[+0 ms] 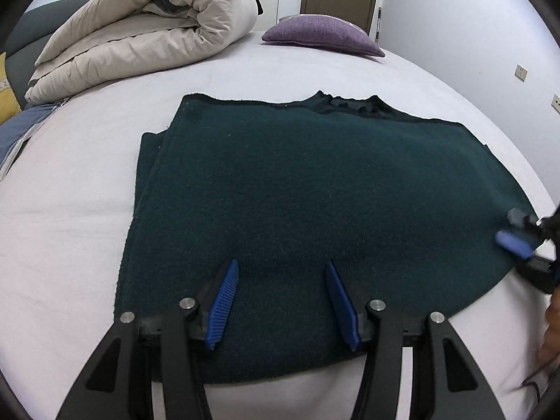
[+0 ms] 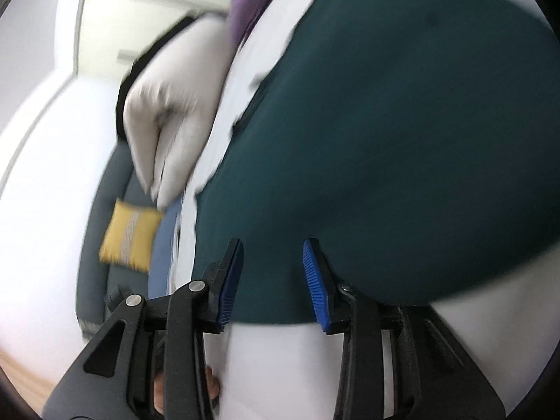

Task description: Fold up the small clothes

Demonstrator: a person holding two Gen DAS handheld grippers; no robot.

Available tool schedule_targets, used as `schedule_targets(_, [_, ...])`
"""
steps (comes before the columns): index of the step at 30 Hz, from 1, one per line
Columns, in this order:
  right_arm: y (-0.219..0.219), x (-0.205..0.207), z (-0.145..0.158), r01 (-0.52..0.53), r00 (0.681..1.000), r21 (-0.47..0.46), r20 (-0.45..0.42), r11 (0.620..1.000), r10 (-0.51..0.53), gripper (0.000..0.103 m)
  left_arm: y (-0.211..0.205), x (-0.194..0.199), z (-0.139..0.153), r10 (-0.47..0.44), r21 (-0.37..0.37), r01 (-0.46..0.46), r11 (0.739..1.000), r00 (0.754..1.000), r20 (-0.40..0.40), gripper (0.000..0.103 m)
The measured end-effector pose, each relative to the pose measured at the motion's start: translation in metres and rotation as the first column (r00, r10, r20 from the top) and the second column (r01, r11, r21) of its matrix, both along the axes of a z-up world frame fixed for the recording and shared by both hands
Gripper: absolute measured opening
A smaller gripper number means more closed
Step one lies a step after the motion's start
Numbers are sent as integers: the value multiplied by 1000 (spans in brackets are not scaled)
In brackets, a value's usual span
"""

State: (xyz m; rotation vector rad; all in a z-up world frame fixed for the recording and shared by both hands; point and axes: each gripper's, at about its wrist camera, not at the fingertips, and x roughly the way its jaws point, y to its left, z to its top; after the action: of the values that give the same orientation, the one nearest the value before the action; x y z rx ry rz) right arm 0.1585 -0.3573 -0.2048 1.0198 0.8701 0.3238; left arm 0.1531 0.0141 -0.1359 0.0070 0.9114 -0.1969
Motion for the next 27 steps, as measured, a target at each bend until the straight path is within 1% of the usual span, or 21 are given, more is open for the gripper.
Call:
schedule_targets(2, [-34, -14, 4, 105, 994, -23, 9, 994, -105, 32, -4, -3, -1, -1, 8, 1, 1000, 1000, 5, 56])
schedule_targets(3, [-49, -24, 9, 165, 986, -41, 17, 985, -164, 33, -5, -3, -1, -2, 10, 2, 1000, 1000, 7, 56])
schedule_targets(4, [-58, -23, 15, 209, 978, -47, 18, 977, -208, 33, -5, -3, -2, -4, 14, 4, 1000, 1000, 8, 56])
schedule_targets(6, [-74, -32, 20, 265, 964, -49, 16, 963, -265, 36, -7, -2, -1, -5, 17, 5, 1000, 1000, 8, 56])
schedule_targets(7, [-78, -35, 26, 272, 962, -60, 19, 960, -272, 36, -7, -3, -1, -5, 18, 5, 1000, 1000, 8, 57])
schedule_targets(9, [-67, -31, 37, 249, 968, -87, 41, 965, -246, 36, -7, -2, -1, -6, 20, 6, 1000, 1000, 9, 57])
schedule_targets(11, [-48, -17, 46, 189, 981, -88, 67, 978, -184, 36, -7, -2, -1, -6, 18, 6, 1000, 1000, 8, 57])
schedule_targets(13, [-15, 6, 55, 111, 992, -100, 75, 989, -104, 37, -8, -2, -2, -6, 19, 6, 1000, 1000, 8, 57])
schedule_targets(15, [15, 31, 56, 48, 996, -115, 75, 992, -40, 38, -8, -2, -2, -9, 19, 8, 1000, 1000, 7, 57])
schedule_targets(16, [24, 37, 63, 25, 997, -119, 75, 993, -16, 38, -7, -2, -2, -9, 19, 9, 1000, 1000, 7, 57])
schedule_targets(18, [46, 58, 66, -19, 998, -131, 64, 991, 27, 38, -7, -2, -2, -12, 20, 12, 1000, 1000, 8, 58])
schedule_targets(19, [55, 72, 63, -42, 997, -129, 53, 991, 49, 38, -8, -2, -2, -13, 21, 13, 1000, 1000, 9, 58])
schedule_targets(20, [60, 82, 59, -60, 997, -125, 41, 990, 66, 40, -8, -2, -3, -14, 21, 14, 1000, 1000, 10, 59])
schedule_targets(23, [65, 105, 49, -52, 999, -136, -1, 989, 52, 40, -7, -2, -3, -18, 16, 18, 1000, 1000, 10, 59])
schedule_targets(25, [46, 114, 41, -6, 1000, -91, 13, 996, 7, 40, -5, -1, -2, -22, 5, 22, 1000, 1000, 7, 59])
schedule_targets(26, [26, 104, 37, 15, 1000, -76, 21, 997, -14, 40, -4, -1, -2, -24, -9, 24, 1000, 1000, 5, 59])
schedule_targets(27, [15, 104, 36, 39, 999, -60, 35, 997, -37, 40, -2, -1, -2, -25, -20, 25, 999, 1000, 3, 59])
